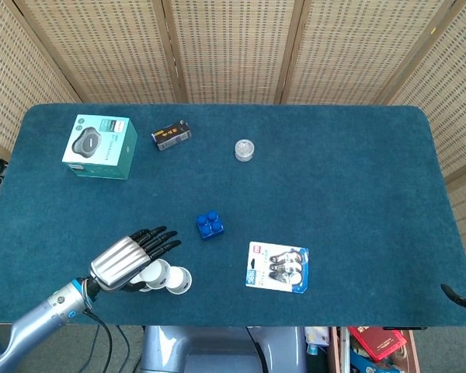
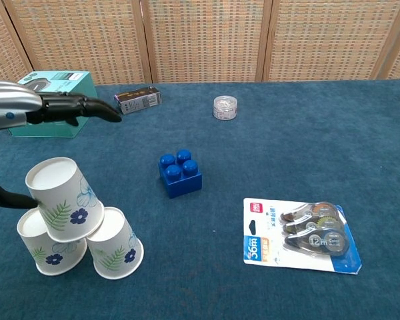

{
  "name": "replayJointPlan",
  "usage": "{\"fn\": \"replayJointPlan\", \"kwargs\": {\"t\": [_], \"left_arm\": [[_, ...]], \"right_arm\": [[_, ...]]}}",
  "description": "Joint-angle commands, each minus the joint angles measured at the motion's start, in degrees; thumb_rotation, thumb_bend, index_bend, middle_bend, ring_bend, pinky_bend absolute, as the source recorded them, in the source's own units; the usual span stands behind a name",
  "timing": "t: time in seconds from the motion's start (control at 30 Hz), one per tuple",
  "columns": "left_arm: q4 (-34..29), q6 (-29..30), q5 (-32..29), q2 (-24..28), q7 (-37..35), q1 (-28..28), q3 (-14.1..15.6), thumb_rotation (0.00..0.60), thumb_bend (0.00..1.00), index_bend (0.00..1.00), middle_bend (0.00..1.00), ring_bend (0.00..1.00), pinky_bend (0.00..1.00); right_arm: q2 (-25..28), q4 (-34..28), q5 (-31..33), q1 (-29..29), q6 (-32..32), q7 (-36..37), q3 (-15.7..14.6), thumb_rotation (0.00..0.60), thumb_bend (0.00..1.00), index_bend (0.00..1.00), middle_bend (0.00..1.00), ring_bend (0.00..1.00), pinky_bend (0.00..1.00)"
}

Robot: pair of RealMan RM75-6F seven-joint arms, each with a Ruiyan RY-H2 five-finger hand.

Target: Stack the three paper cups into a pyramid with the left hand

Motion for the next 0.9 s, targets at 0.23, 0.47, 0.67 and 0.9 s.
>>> {"fn": "replayJointPlan", "kwargs": {"t": [0.23, 0.47, 0.67, 0.9], "left_arm": [[-2.2, 11.2, 1.9, 7.2, -4.8, 5.0, -1.2, 0.600, 0.22, 0.00, 0.00, 0.00, 0.06], [-0.6, 23.8, -5.1, 12.1, -10.0, 15.9, 0.1, 0.600, 0.22, 0.00, 0.00, 0.00, 0.00], [5.6, 33.0, -15.8, 7.5, -12.1, 25.6, -0.5, 0.600, 0.22, 0.00, 0.00, 0.00, 0.00], [10.4, 35.9, -17.2, 4.4, -17.4, 30.4, -0.6, 0.600, 0.22, 0.00, 0.00, 0.00, 0.00]], "right_arm": [[0.1, -0.3, -0.8, -0.2, 0.6, -0.1, -0.3, 0.600, 0.00, 0.00, 0.00, 0.00, 0.00], [0.4, -0.8, -1.8, -0.7, 1.6, 0.2, -0.6, 0.600, 0.00, 0.00, 0.00, 0.00, 0.00], [0.5, -1.0, -2.8, -1.0, 2.6, -0.1, -0.9, 0.600, 0.00, 0.00, 0.00, 0.00, 0.00], [0.2, -1.3, -3.6, -1.2, 3.3, -1.4, -1.2, 0.600, 0.00, 0.00, 0.00, 0.00, 0.00]]}}
